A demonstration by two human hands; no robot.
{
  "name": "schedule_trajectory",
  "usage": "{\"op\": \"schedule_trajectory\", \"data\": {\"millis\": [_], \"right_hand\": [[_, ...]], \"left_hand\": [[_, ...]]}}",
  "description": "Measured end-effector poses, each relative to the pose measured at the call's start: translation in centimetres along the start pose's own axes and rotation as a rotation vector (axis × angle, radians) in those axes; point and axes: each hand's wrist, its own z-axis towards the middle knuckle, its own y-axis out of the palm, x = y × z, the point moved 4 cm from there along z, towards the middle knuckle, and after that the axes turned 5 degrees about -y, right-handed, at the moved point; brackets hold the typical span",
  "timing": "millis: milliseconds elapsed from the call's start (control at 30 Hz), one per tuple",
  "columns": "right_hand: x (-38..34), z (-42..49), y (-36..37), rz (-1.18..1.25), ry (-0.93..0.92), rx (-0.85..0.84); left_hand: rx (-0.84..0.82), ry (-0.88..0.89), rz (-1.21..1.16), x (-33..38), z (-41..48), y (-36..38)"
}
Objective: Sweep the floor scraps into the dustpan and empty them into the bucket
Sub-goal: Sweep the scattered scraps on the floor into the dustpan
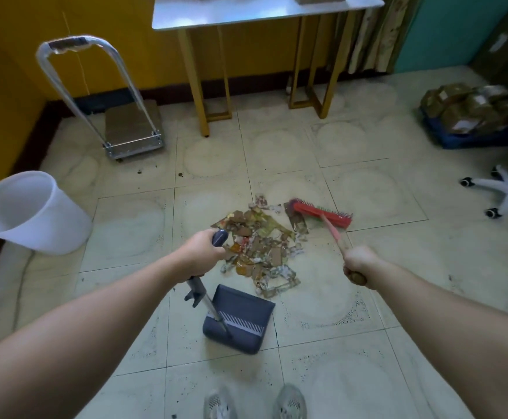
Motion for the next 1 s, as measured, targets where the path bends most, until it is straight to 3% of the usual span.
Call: {"op": "schedule_trajectory", "data": {"millis": [233, 467, 700, 1000], "right_hand": [[-0.6, 3.4, 0.3, 0.054, -0.021, -0.121], [0.6, 5.3, 1.7, -0.092, -0.032, -0.179], [3.3, -0.5, 0.6, -0.308, 0.026, -0.254], [3.3, -6.7, 0.9, -0.353, 0.076, -0.381]], "left_hand": [[0.020, 0.016, -0.024, 3.2, 1.5, 2.8], [0.071, 0.053, -0.049, 5.6, 2.7, 3.5], [0.121, 0.065, -0.061, 6.4, 4.5, 3.9], [0.151, 0.091, 0.039, 6.5, 4.4, 3.6]]}}
